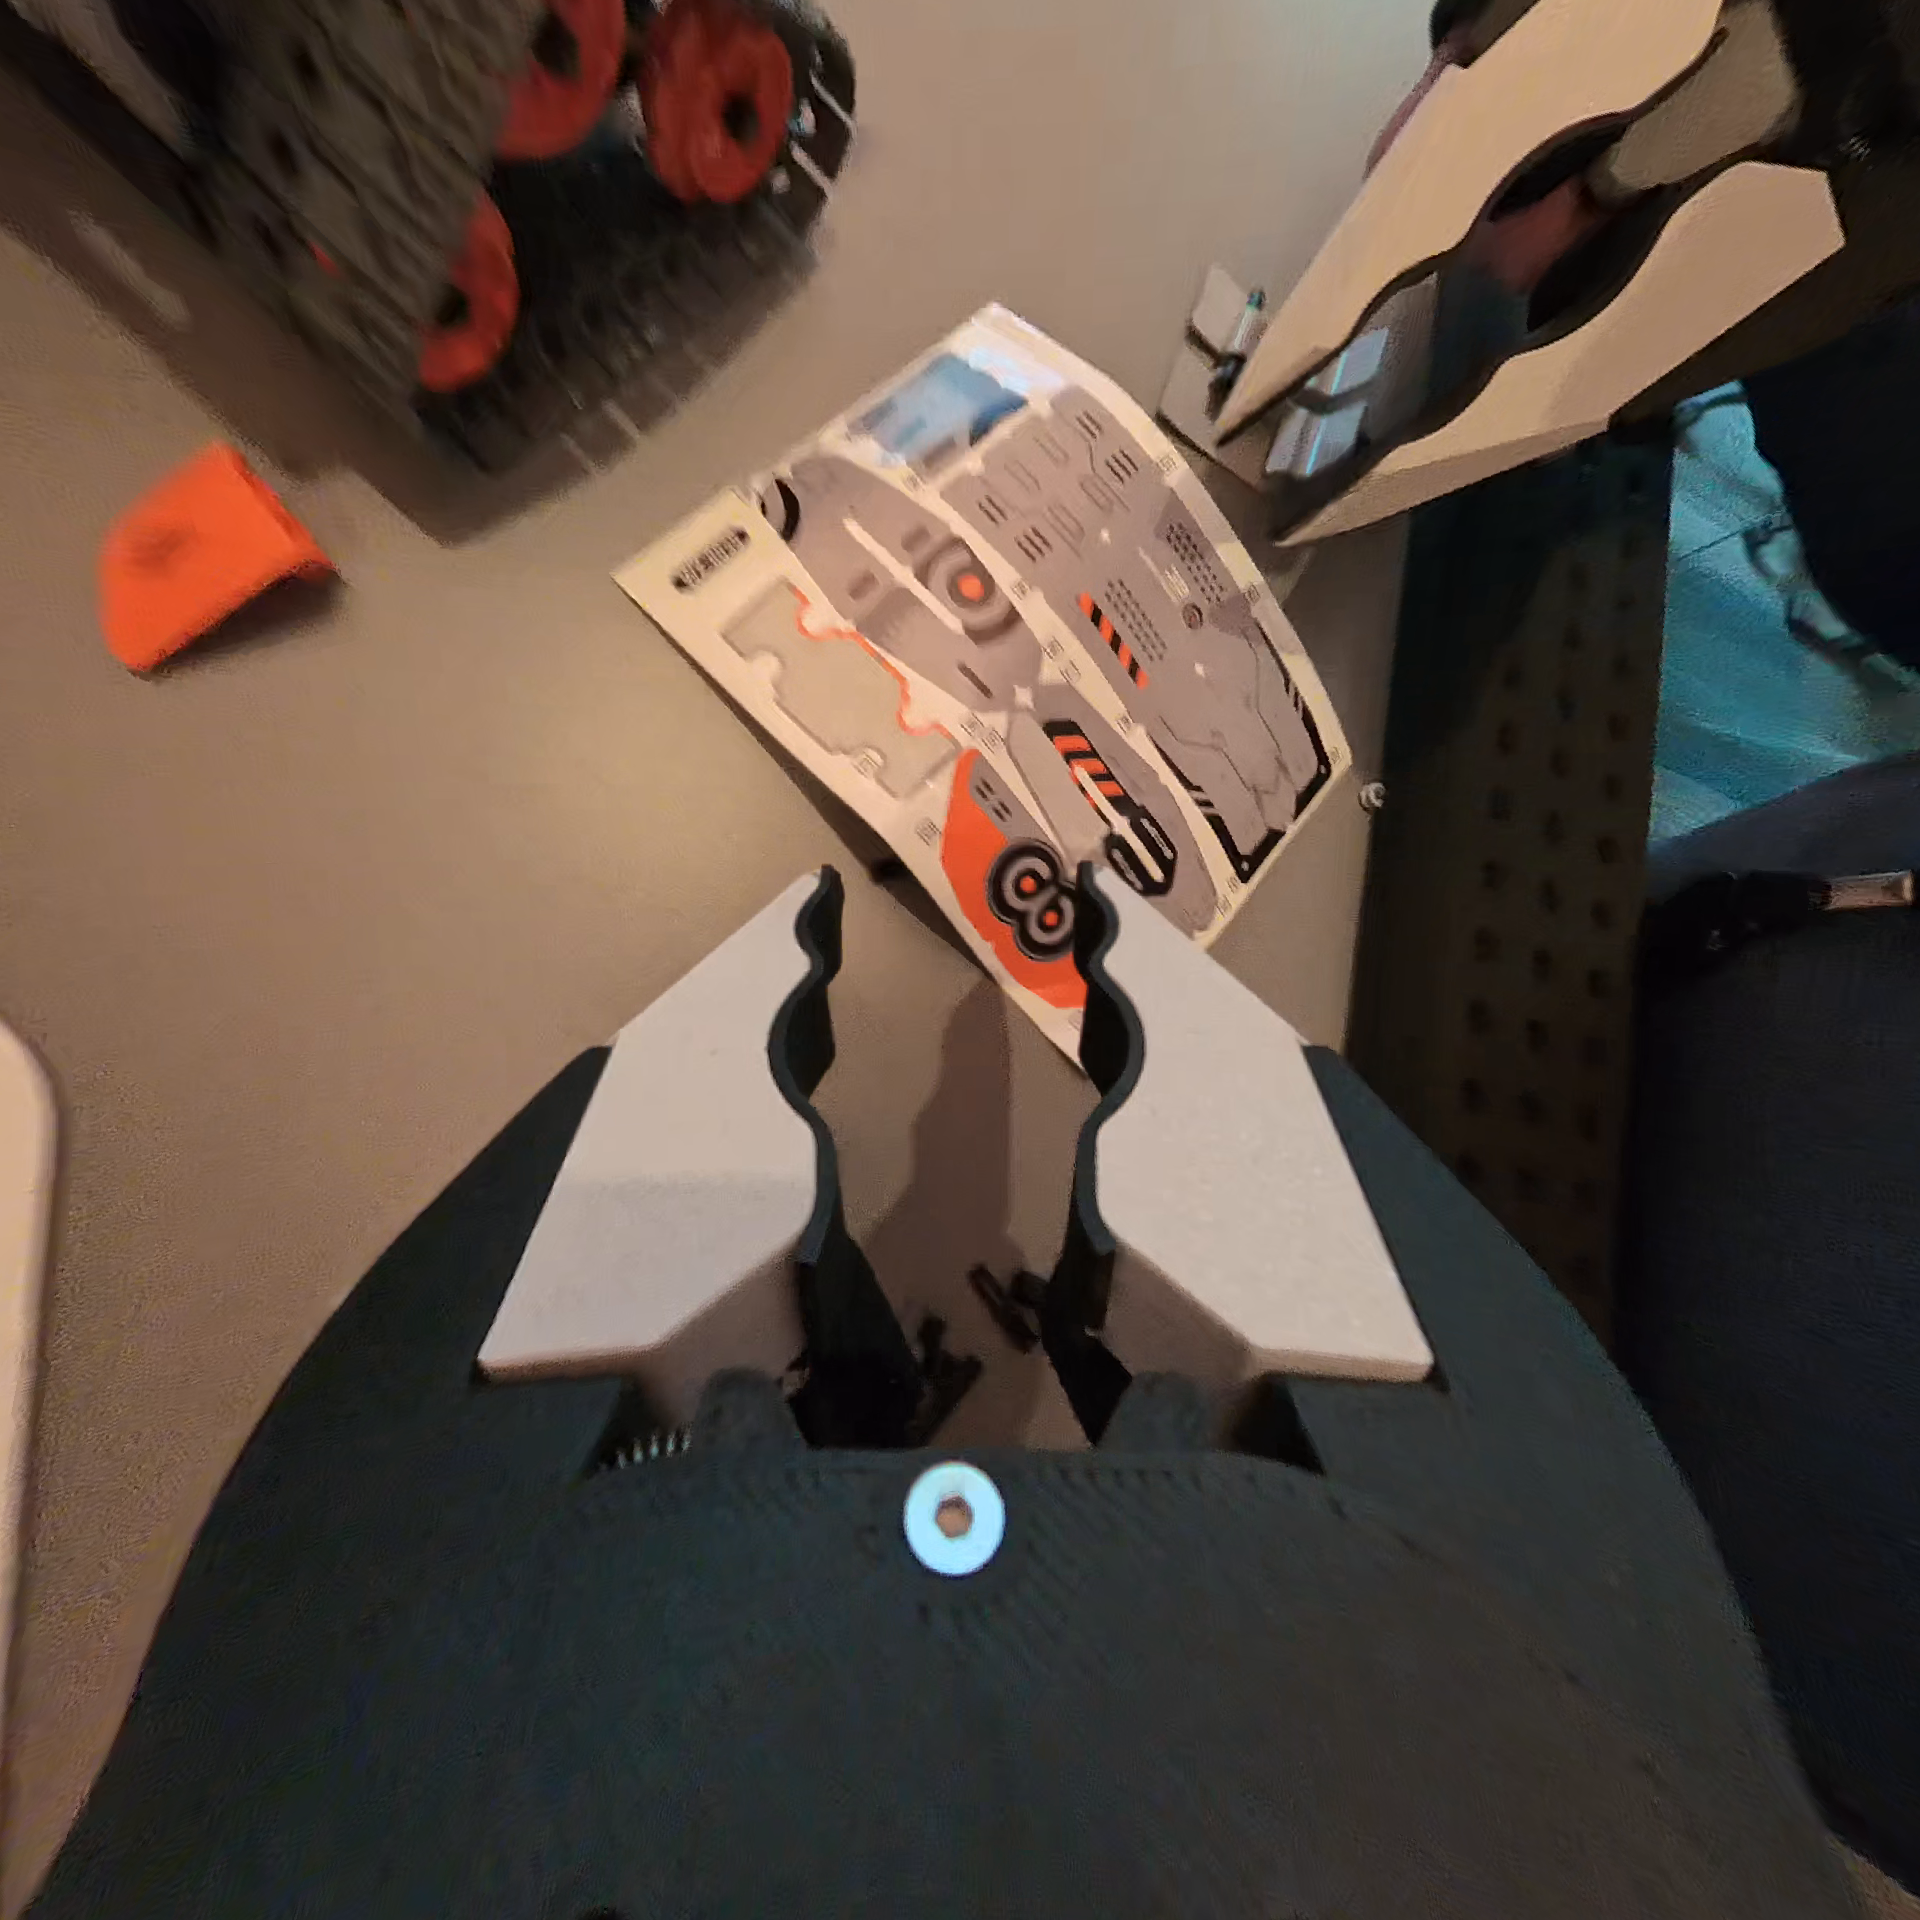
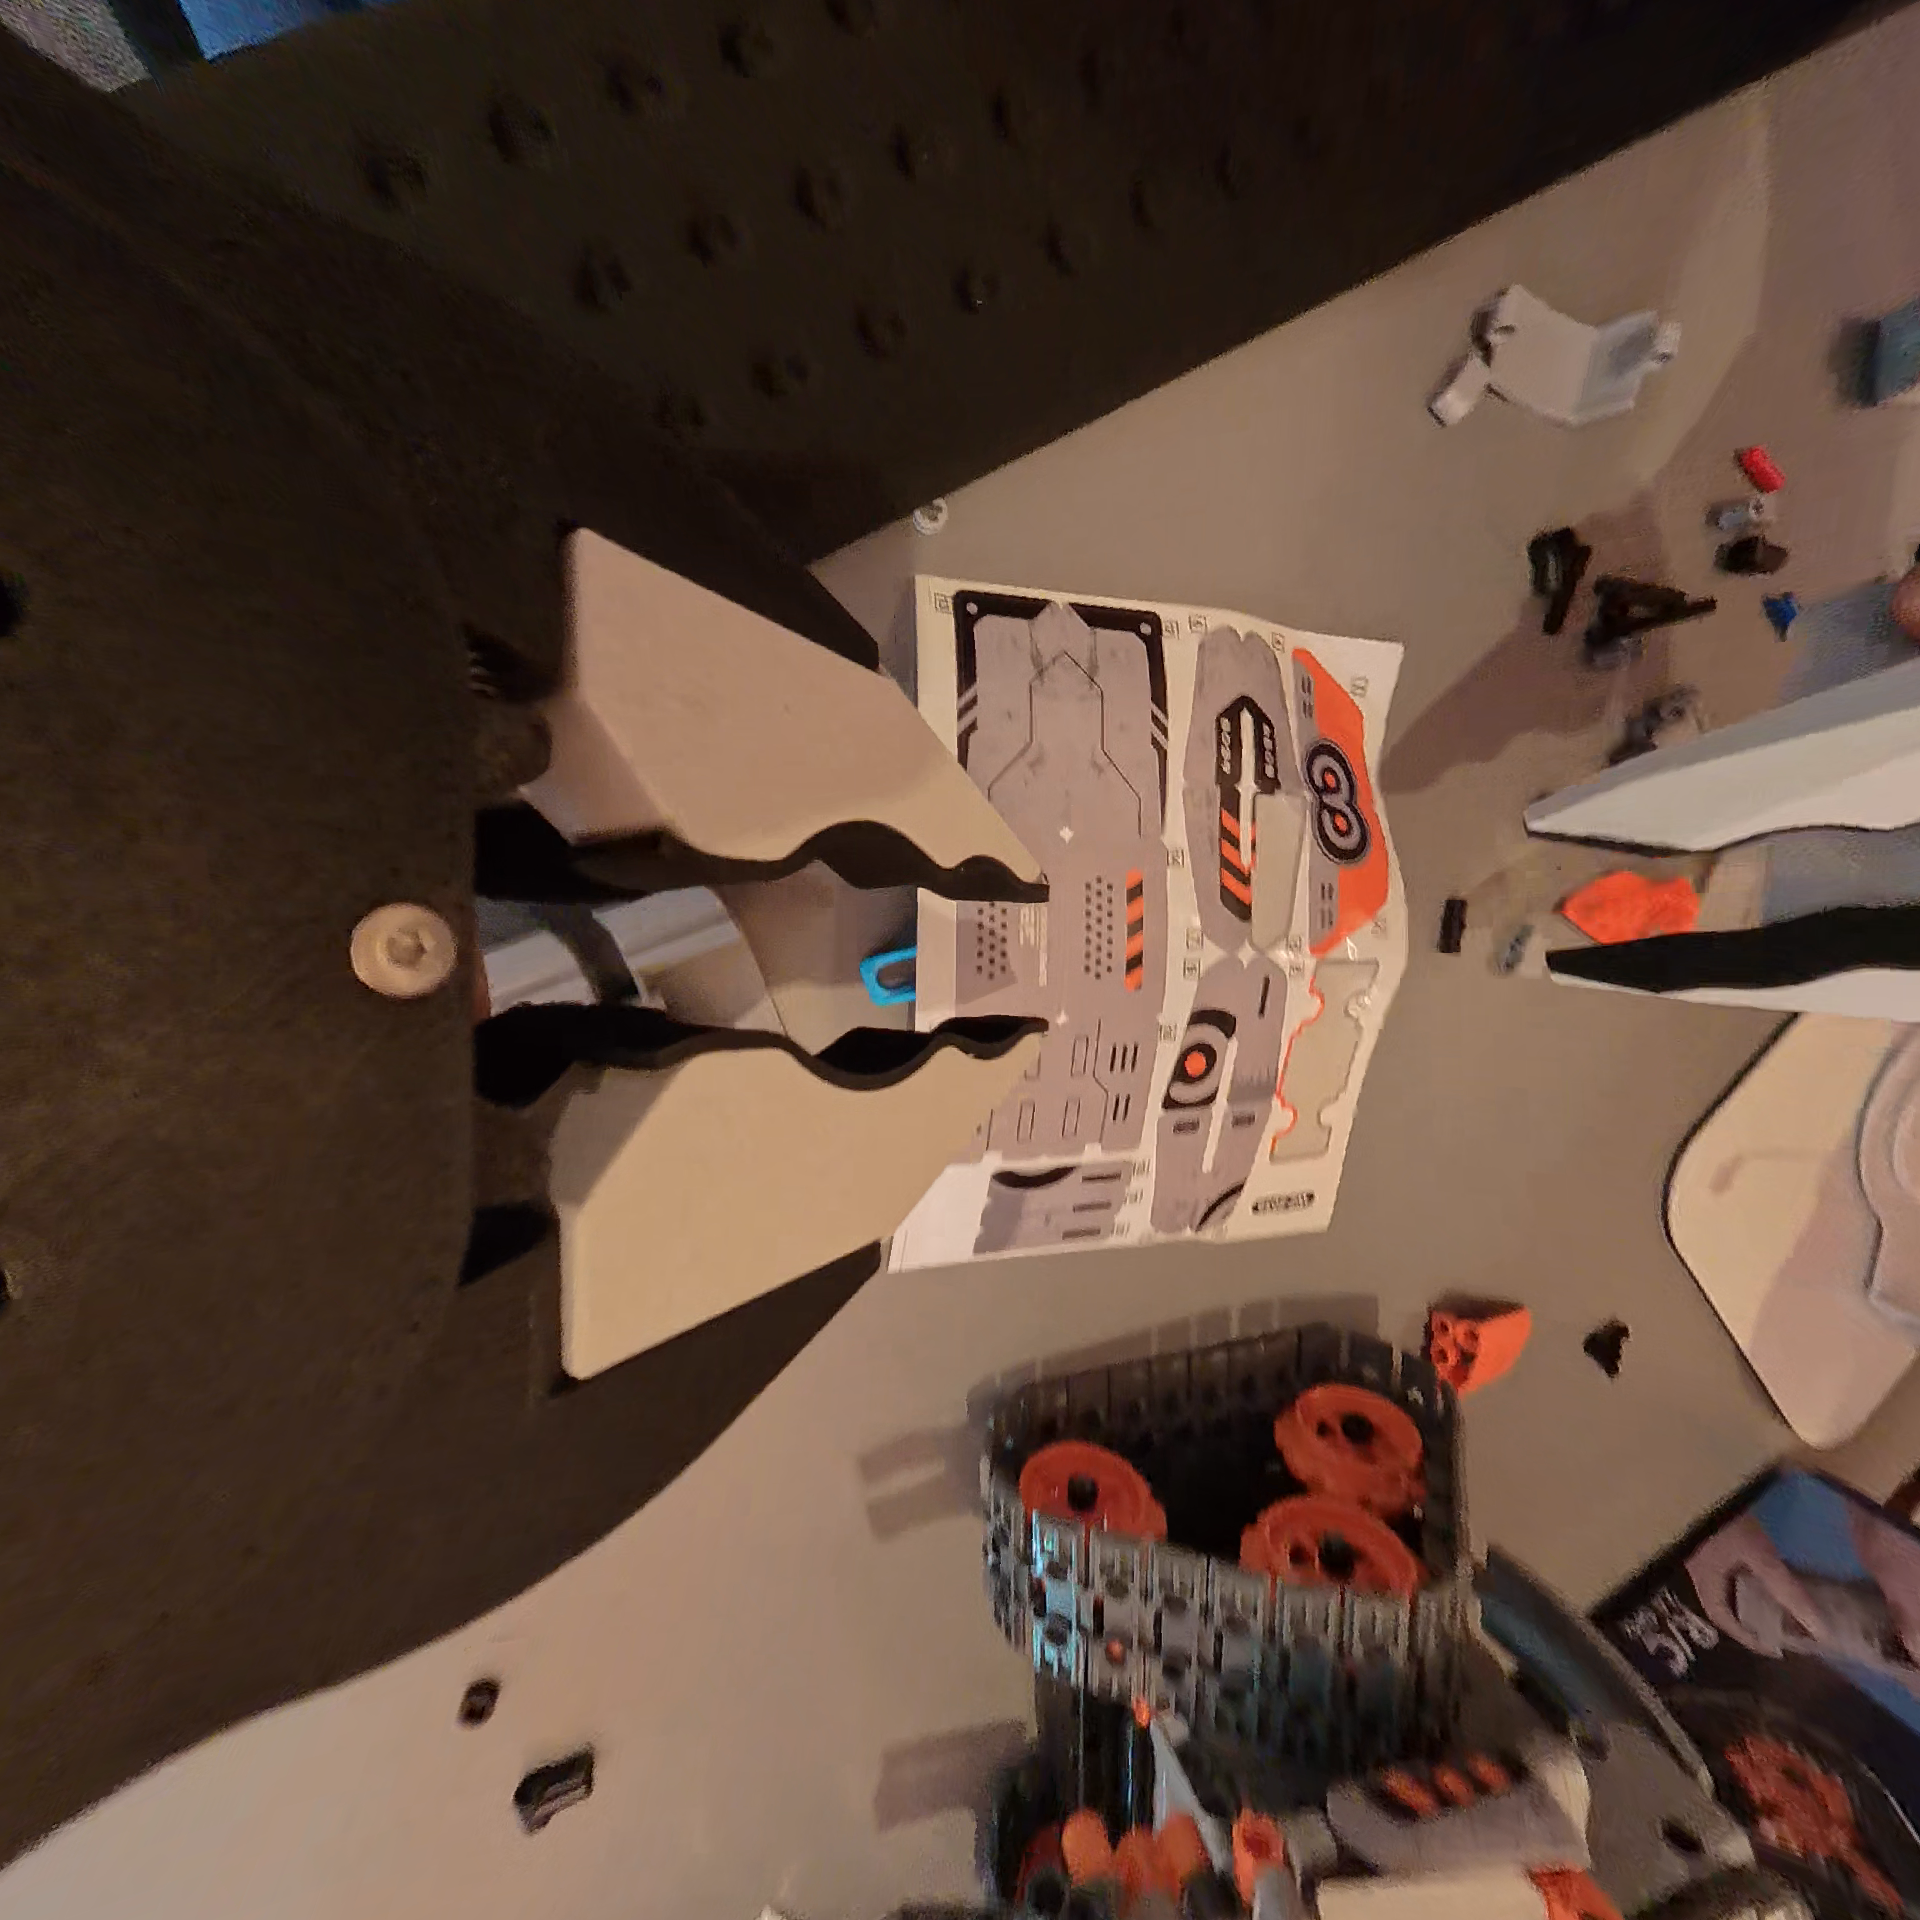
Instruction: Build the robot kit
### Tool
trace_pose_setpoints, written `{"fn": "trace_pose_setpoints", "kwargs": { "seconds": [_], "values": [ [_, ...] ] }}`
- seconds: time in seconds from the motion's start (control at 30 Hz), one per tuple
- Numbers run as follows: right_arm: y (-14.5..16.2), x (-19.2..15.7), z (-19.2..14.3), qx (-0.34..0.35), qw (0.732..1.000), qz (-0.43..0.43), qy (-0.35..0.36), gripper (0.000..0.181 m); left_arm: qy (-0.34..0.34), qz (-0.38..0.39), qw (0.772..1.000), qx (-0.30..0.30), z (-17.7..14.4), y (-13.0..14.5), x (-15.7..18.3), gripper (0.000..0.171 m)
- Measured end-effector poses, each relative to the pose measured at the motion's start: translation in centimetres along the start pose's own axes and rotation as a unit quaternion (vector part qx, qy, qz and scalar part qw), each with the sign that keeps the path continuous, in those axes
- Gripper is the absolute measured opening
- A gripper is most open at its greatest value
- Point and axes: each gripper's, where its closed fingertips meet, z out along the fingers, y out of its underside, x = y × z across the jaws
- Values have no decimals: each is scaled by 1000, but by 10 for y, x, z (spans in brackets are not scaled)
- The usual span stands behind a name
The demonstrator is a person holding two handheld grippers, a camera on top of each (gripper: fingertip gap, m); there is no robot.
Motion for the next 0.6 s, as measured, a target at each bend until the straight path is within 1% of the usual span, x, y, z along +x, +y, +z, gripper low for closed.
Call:
{"fn": "trace_pose_setpoints", "kwargs": {
  "seconds": [0.1,0.2,0.27,0.37,0.43,0.5,0.6],
  "values": [
    [8,-11,9,-13,1000,-10,-18,19,14,-36,999,-2,11,21,13,46],
    [13,-17,16,-25,999,-13,-33,19,37,-61,997,7,21,29,24,46],
    [15,-20,19,-25,999,-11,-42,19,40,-78,996,19,28,27,23,46],
    [15,-20,20,-21,999,-11,-46,17,66,-111,991,46,32,20,24,47],
    [15,-20,20,-22,999,-12,-47,16,97,-118,987,53,34,17,32,43],
    [15,-19,20,-21,999,-8,-47,15,126,-131,981,71,35,10,37,36],
    [15,-18,20,-14,999,-7,-43,14,156,-142,972,101,32,-1,41,33]
  ]
}}
